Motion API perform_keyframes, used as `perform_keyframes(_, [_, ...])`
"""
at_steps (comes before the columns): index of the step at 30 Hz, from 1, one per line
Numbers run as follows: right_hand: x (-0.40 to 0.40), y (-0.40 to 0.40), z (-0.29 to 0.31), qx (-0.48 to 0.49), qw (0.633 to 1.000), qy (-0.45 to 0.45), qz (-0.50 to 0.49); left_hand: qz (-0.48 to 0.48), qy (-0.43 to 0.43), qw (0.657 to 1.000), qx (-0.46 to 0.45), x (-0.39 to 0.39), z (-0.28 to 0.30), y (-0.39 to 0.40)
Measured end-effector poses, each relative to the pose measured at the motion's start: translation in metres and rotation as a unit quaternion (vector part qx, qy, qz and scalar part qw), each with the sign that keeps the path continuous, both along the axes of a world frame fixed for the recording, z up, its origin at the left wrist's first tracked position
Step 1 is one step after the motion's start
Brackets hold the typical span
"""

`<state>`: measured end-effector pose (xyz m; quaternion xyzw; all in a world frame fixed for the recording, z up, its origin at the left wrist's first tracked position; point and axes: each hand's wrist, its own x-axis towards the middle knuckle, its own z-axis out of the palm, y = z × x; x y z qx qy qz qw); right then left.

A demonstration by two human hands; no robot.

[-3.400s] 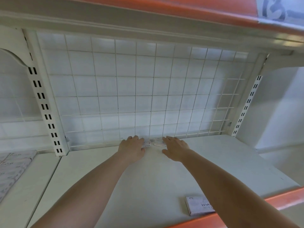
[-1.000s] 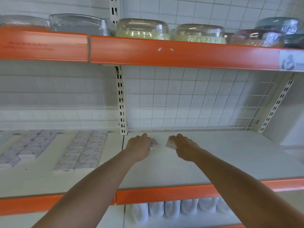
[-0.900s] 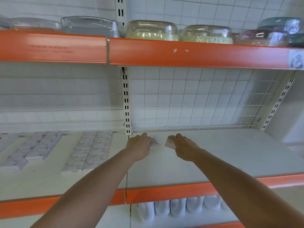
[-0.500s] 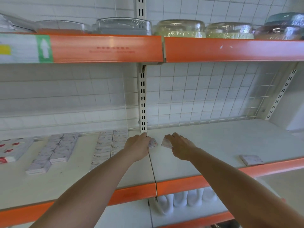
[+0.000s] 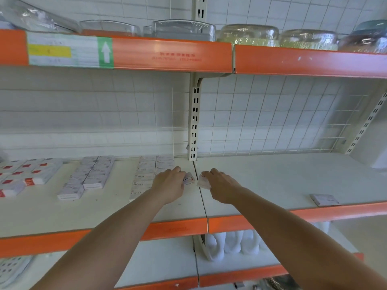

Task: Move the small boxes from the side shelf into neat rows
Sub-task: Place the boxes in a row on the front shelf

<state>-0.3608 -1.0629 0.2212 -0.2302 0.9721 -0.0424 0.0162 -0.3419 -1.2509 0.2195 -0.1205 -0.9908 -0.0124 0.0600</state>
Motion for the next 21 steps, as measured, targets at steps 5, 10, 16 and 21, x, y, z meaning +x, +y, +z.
perform_keyframes(5, [0.012,-0.011,0.0,0.016,0.999,-0.01,0.028,0.033,-0.011,0.999,0.003,0.023,0.0,-0.011])
perform_keyframes(10, [0.025,-0.027,-0.002,0.023,0.997,-0.021,0.067,0.074,-0.022,0.997,-0.005,0.049,-0.002,-0.024])
perform_keyframes(16, [0.043,-0.048,-0.007,0.023,0.994,-0.023,0.108,0.1,-0.038,0.994,0.013,0.074,-0.007,-0.042])
perform_keyframes(21, [0.05,-0.07,-0.002,0.021,0.992,-0.012,0.125,0.109,-0.044,0.993,0.002,0.085,-0.004,-0.065])
